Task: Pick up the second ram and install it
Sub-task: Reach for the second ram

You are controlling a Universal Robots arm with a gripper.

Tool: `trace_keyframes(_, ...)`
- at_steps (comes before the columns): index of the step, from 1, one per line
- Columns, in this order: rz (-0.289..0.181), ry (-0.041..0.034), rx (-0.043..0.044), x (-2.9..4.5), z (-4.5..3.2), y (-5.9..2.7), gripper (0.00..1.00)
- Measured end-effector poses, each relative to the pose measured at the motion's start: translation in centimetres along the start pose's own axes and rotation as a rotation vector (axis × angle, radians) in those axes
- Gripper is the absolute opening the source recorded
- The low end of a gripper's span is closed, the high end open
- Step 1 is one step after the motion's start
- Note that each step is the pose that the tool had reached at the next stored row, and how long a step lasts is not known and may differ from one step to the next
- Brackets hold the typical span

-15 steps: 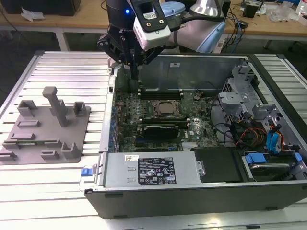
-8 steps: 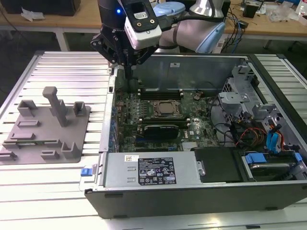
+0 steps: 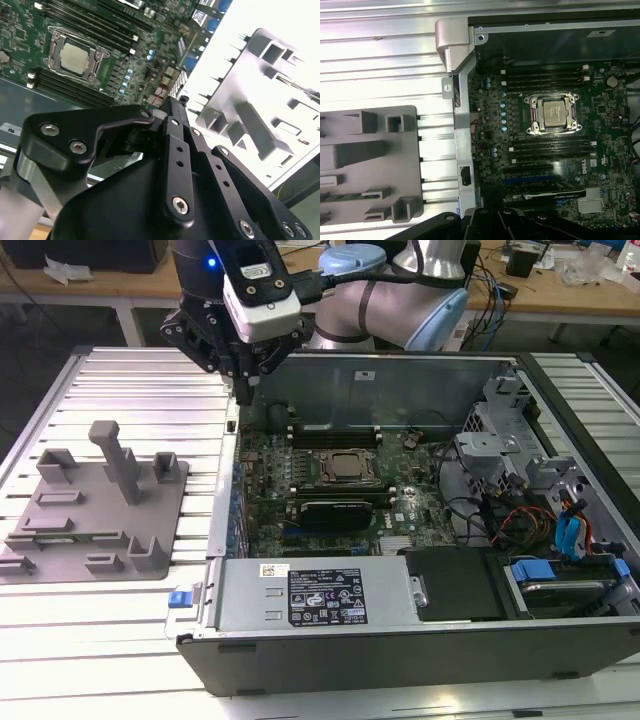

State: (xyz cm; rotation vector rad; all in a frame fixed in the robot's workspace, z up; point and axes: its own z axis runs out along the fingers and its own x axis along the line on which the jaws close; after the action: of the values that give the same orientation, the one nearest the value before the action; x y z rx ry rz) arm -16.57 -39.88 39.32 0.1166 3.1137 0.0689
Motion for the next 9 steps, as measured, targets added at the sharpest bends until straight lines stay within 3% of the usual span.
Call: trace_keyframes(9,0.0,0.0,0.0001,3.13,-0.07,-0.23,0.08)
